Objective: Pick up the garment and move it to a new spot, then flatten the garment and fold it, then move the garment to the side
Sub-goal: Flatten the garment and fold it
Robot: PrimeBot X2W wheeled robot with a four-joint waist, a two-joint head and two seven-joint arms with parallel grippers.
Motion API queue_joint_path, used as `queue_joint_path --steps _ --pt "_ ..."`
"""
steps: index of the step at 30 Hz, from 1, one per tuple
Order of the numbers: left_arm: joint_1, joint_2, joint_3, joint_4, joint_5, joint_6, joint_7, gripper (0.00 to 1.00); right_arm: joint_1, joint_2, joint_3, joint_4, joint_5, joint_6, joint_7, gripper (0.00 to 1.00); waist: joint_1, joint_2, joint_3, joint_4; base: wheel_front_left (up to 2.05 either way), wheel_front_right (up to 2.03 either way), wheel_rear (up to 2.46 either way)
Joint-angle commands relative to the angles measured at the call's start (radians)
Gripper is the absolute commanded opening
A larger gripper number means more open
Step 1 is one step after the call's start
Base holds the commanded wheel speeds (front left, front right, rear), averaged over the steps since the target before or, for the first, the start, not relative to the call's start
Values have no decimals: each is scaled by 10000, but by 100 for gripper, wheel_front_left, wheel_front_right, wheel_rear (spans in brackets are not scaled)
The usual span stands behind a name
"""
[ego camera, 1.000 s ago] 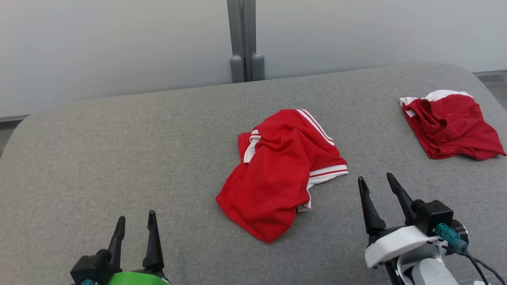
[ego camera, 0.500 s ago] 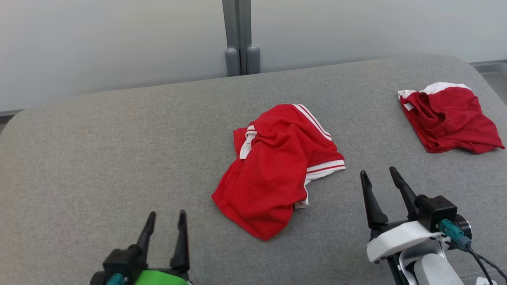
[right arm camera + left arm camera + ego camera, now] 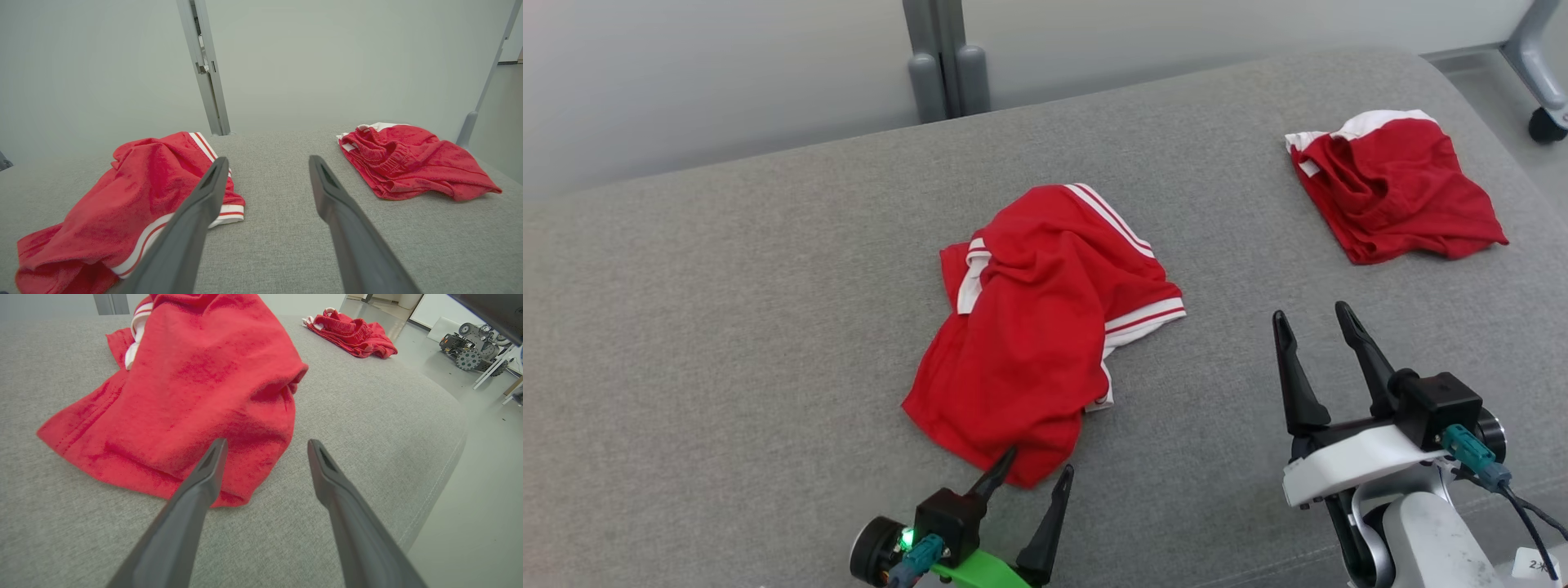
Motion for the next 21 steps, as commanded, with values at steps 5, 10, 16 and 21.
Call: queue_joint_path --steps 5,10,16,21 --pt "-938 48 -132 1021 299 392 -109 100 -239 -12 -75 -100 96 -15 -30 100 0 0 723 -895 0 0 0" --pt "-1398 49 -256 1633 174 510 -150 73 -277 -12 -135 -94 119 -15 -30 100 0 0 789 -1014 0 0 0" --pt "-1643 45 50 1368 238 676 -167 0 -227 -11 -264 -148 103 -15 -30 100 0 0 691 -799 0 0 0" --pt "-1475 85 570 442 503 740 -162 0 -167 -15 -291 -164 150 -15 -30 100 0 0 562 -517 0 0 0"
